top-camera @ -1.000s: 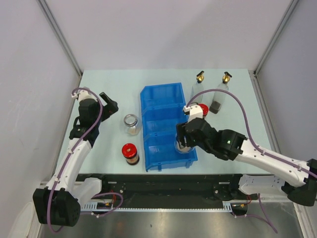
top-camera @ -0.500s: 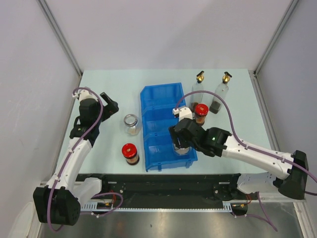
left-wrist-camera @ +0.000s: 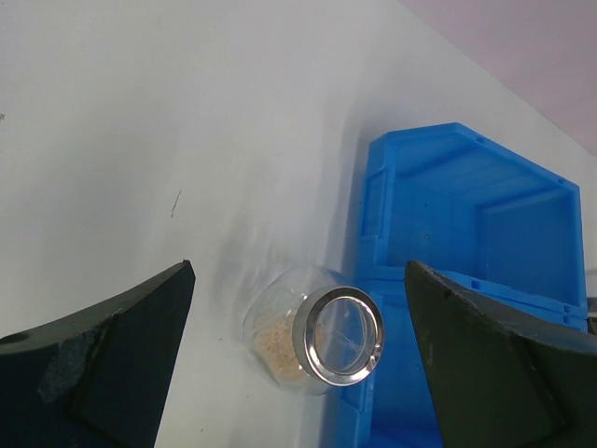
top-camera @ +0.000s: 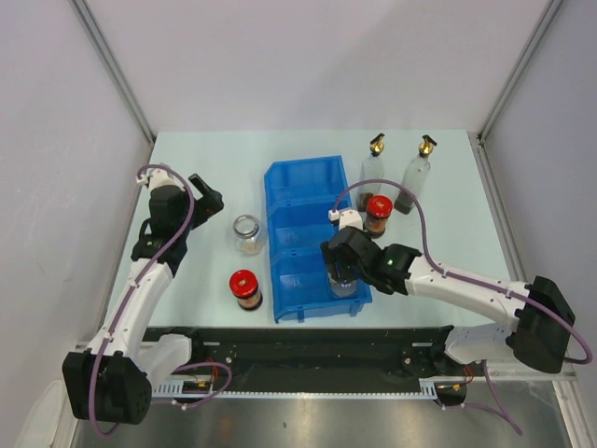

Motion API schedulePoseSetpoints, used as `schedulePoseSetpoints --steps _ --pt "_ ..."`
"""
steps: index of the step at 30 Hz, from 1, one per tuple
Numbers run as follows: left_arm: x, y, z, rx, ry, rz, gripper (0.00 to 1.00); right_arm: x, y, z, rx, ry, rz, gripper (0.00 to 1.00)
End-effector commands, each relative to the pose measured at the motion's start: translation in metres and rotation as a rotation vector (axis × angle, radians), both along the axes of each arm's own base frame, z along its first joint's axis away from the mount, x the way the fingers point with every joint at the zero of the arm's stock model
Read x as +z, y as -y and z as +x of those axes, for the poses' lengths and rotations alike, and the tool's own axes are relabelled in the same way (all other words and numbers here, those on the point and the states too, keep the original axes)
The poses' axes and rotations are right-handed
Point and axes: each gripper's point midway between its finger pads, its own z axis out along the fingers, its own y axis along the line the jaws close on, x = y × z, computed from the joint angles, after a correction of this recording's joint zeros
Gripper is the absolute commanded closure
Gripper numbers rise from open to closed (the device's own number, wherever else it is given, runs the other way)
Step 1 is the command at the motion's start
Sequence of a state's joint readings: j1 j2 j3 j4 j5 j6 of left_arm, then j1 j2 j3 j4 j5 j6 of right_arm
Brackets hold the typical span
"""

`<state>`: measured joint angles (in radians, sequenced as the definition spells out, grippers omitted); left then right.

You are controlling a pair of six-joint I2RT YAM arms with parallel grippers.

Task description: Organize the condiment bottles

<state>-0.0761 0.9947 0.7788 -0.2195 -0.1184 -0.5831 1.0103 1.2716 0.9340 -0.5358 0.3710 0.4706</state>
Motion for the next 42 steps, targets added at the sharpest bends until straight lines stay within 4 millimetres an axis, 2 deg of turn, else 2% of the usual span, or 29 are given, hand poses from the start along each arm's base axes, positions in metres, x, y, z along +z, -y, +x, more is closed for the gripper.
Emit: schedulePoseSetpoints --steps 1,9,12,18,19,21,22,27,30,34,35,40,42 --pt "0.013 0.002 0.005 -0.021 0.034 -0.001 0.00 0.007 -0.014 0.014 -0.028 0.044 0.098 1.00" --pt "0.010 0.003 0.005 -0.026 0.026 -0.001 0.00 -0.016 -0.012 0.015 -0.043 0.009 0.072 1.00" --pt "0.009 0.004 0.005 -0.029 0.020 -0.004 0.00 -0.021 -0.010 0.015 -0.053 -0.001 0.059 0.89" --pt "0.009 0.003 0.004 -0.030 0.009 0.004 0.00 -0.021 -0.006 0.015 -0.072 0.001 0.050 0.43" --pt "0.010 0.005 0.004 -0.044 0.010 0.012 0.00 -0.019 -0.005 0.015 -0.074 0.004 0.054 0.29" --pt "0.014 0.010 0.004 -0.073 0.012 0.013 0.00 -0.012 -0.003 0.015 -0.085 0.014 0.070 0.17" --pt "0.015 0.010 0.004 -0.082 0.011 0.022 0.00 -0.010 -0.003 0.015 -0.084 0.019 0.075 0.01" --pt "0.016 0.017 -0.001 -0.136 -0.029 0.041 0.00 0.013 -0.001 0.018 -0.096 0.070 0.131 0.00" --pt "0.014 0.027 -0.005 -0.180 -0.051 0.054 0.00 0.035 0.000 0.017 -0.096 0.106 0.197 0.00" --pt "-0.001 0.042 -0.007 -0.216 -0.106 0.108 0.00 0.061 0.003 0.015 -0.093 0.147 0.267 0.00" --pt "-0.006 0.051 -0.010 -0.242 -0.124 0.116 0.00 0.070 0.006 0.014 -0.094 0.161 0.291 0.00" --pt "-0.029 0.074 -0.010 -0.287 -0.204 0.183 0.00 0.077 0.019 0.013 -0.117 0.173 0.293 0.00" --pt "-0.032 0.079 -0.008 -0.297 -0.217 0.215 0.00 0.075 0.027 0.013 -0.135 0.169 0.279 0.00"
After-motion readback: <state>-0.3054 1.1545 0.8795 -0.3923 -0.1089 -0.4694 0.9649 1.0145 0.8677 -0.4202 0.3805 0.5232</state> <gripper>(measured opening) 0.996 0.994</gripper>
